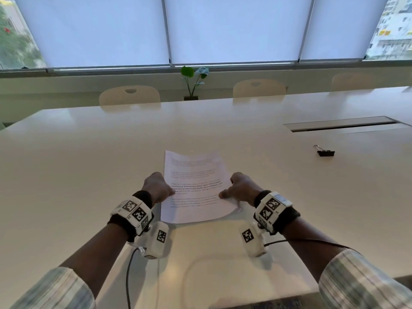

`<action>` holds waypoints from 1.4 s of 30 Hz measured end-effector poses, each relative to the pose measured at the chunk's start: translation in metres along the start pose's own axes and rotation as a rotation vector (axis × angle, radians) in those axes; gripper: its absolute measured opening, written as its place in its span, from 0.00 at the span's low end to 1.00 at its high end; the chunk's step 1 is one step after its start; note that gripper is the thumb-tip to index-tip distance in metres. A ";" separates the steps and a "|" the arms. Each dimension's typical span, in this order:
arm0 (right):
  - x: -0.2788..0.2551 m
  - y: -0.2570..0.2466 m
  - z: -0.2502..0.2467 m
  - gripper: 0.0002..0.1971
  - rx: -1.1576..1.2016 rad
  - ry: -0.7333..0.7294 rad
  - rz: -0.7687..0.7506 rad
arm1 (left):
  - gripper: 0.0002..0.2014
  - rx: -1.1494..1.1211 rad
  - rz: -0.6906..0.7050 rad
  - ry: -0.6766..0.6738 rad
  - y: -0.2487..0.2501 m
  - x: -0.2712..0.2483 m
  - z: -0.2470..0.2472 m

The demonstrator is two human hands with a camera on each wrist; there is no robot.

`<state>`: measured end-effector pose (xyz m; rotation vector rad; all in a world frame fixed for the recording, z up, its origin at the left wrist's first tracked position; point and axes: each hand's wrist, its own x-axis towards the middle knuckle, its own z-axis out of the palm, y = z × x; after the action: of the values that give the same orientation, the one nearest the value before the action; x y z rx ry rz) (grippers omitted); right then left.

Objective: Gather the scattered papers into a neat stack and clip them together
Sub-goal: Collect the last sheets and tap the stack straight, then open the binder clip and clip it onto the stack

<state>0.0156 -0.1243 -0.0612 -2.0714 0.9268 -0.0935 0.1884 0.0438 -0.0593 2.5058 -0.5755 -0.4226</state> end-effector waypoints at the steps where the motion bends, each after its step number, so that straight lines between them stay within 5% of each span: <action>1: -0.001 0.001 -0.002 0.17 -0.010 -0.023 -0.002 | 0.21 0.053 -0.008 0.006 0.004 -0.004 0.000; 8: 0.002 0.004 -0.060 0.18 -0.157 0.000 -0.027 | 0.20 0.195 0.065 0.126 0.042 -0.010 -0.008; 16: 0.028 0.069 -0.167 0.20 -0.055 0.180 0.024 | 0.14 -0.630 0.111 0.017 0.151 0.006 0.041; 20: 0.043 0.122 -0.224 0.18 -0.063 0.334 0.077 | 0.20 -0.887 0.088 -0.036 0.211 -0.001 0.085; 24: 0.061 0.170 -0.264 0.19 -0.173 0.454 0.129 | 0.16 -1.029 0.065 -0.069 0.251 -0.003 0.123; 31: 0.102 0.216 -0.281 0.31 -0.168 0.338 0.190 | 0.08 -1.165 0.002 -0.097 0.276 -0.002 0.167; 42: 0.134 0.225 -0.274 0.24 -0.261 0.429 0.178 | 0.08 -1.385 -0.057 -0.077 0.280 -0.009 0.199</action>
<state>-0.1200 -0.4775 -0.0818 -2.2395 1.4454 -0.3494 0.0134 -0.2519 -0.0628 1.1736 -0.1058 -0.6390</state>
